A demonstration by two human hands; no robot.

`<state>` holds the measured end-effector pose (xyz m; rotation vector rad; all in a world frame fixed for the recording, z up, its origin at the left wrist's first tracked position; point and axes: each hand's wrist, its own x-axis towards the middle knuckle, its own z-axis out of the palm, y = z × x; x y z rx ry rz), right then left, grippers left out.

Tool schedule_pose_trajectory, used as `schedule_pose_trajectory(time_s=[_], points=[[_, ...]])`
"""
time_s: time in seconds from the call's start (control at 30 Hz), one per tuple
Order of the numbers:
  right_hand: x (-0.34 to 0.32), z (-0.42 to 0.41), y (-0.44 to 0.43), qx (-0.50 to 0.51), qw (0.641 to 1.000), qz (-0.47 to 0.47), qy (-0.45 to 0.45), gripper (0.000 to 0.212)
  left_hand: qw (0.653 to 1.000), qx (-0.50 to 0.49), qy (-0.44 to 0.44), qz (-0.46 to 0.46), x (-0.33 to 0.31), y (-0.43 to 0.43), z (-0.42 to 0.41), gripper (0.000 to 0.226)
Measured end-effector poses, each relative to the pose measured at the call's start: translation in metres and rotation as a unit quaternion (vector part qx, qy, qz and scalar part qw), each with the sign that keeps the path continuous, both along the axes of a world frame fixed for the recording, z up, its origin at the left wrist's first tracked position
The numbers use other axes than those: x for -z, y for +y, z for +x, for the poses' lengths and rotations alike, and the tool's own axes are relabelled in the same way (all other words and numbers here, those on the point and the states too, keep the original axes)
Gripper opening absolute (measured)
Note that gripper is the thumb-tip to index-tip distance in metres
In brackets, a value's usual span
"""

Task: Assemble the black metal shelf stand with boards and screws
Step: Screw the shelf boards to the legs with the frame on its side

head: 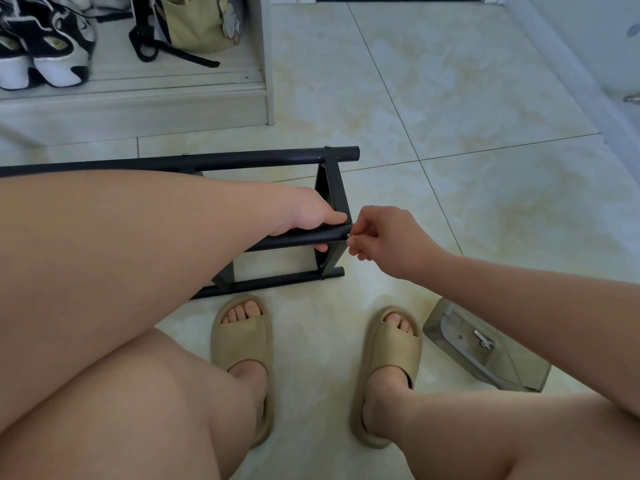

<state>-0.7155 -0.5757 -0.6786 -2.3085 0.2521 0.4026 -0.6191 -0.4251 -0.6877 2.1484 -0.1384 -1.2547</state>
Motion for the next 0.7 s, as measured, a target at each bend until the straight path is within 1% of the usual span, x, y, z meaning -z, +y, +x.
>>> schedule_pose_trajectory(time_s=[0.07,0.13,0.2,0.3,0.37,0.5,0.63,0.7], points=[[0.000,-0.002,0.004,-0.040,0.998,-0.048,-0.025,0.020,1.000,0.001,0.000,0.004,0.000,0.000,0.000,0.039],[0.000,-0.002,0.006,-0.054,0.996,-0.066,-0.036,0.021,1.000,0.002,0.000,0.006,0.000,0.000,0.000,0.040],[0.002,0.000,0.007,-0.029,0.997,-0.059,-0.028,0.022,1.000,0.000,0.001,0.004,0.000,0.000,0.000,0.040],[0.004,0.003,0.006,0.033,0.999,-0.025,-0.001,0.020,1.000,0.001,-0.001,0.002,-0.001,-0.001,0.000,0.039],[0.004,0.005,0.005,0.032,0.999,-0.022,0.010,0.018,1.000,0.000,0.000,0.006,-0.001,-0.001,-0.001,0.039],[0.001,0.013,0.005,-0.037,0.993,-0.114,0.009,0.018,1.000,0.000,0.002,0.008,-0.002,0.000,-0.001,0.039],[-0.004,0.017,0.001,-0.052,0.971,-0.233,0.006,0.037,1.000,0.001,-0.004,0.000,-0.003,0.000,0.001,0.035],[-0.006,0.018,-0.001,-0.071,0.958,-0.277,-0.005,0.042,1.000,-0.001,-0.008,-0.005,-0.004,-0.001,-0.001,0.033]])
